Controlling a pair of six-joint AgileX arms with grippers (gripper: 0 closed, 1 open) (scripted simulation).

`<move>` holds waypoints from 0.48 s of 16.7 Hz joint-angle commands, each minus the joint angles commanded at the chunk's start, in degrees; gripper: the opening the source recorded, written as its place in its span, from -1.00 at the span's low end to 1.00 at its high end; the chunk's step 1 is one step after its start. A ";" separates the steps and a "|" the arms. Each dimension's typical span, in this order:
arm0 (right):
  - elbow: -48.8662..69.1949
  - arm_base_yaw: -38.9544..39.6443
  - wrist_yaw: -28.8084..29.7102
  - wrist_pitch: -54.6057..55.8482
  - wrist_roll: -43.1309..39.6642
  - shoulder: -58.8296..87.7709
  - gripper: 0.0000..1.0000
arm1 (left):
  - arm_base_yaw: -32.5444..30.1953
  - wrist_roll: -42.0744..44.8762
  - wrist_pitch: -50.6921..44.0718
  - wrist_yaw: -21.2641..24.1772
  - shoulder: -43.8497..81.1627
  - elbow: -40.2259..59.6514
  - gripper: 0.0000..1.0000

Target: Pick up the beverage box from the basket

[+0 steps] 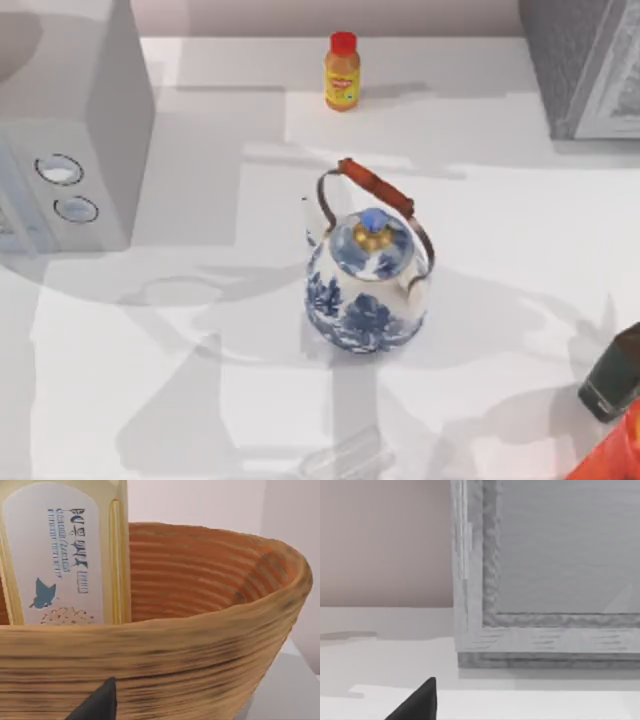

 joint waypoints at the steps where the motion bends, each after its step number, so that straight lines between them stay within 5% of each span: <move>1: 0.00 0.00 0.00 0.00 0.00 0.00 1.00 | 1.51 0.01 1.66 1.61 4.89 3.07 1.00; 8: 0.00 0.00 0.00 0.00 0.00 0.00 1.00 | 9.27 0.18 10.43 9.54 28.99 18.92 1.00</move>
